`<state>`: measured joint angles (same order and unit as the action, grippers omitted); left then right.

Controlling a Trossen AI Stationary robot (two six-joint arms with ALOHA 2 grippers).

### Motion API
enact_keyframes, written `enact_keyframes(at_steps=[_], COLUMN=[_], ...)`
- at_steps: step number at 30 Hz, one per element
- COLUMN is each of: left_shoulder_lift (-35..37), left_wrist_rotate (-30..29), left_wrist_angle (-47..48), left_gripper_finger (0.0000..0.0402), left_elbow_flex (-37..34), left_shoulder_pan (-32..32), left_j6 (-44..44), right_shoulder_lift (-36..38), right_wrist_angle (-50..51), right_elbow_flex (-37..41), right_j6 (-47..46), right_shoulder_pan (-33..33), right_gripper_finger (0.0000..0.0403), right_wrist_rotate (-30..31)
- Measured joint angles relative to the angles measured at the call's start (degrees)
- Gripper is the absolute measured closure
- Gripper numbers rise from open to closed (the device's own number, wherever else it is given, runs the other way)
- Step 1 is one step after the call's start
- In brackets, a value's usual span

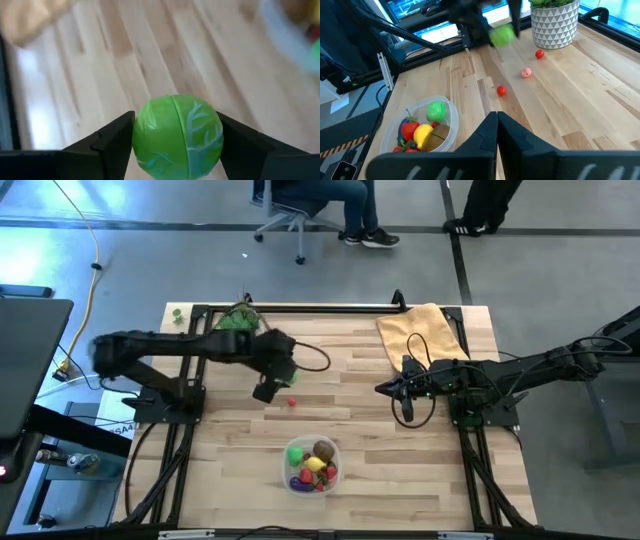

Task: Pick and placing Produce into tupperware
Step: Put the green cabbage into the transparent bin

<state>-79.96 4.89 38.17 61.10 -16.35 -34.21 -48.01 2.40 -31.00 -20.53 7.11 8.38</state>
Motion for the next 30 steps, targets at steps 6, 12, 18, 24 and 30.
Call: enact_keyframes(at_steps=[6, 12, 18, 24, 30], left_shoulder_lift=[7.6, 6.9, 1.0, -6.5, -12.4], left_wrist_rotate=[-6.3, -14.3, -17.8, -16.0, -10.7], left_wrist_angle=[-2.2, -5.0, -10.9, -16.1, -15.7], left_gripper_finger=[0.0160, 0.0160, 0.0160, 0.0160, 0.0160], left_elbow_flex=[0.0, 0.1, 0.1, 0.0, 0.0], left_shoulder_pan=[9.3, 21.7, 30.6, 34.7, 35.9], left_j6=[9.2, 17.4, 22.2, 22.6, 21.3], right_shoulder_lift=[0.0, 0.0, 0.0, 0.0, 0.0], right_wrist_angle=[0.0, 0.1, 0.3, 0.5, 0.8], right_elbow_flex=[0.0, 0.0, 0.0, 0.0, 0.0], right_j6=[0.0, 0.0, 0.0, 0.0, 0.0], right_shoulder_pan=[0.0, 0.0, 0.0, 0.0, 0.0], right_gripper_finger=[0.0402, 0.0402, 0.0402, 0.0402, 0.0402], right_wrist_rotate=[0.0, 0.0, -0.1, -0.1, -0.3])
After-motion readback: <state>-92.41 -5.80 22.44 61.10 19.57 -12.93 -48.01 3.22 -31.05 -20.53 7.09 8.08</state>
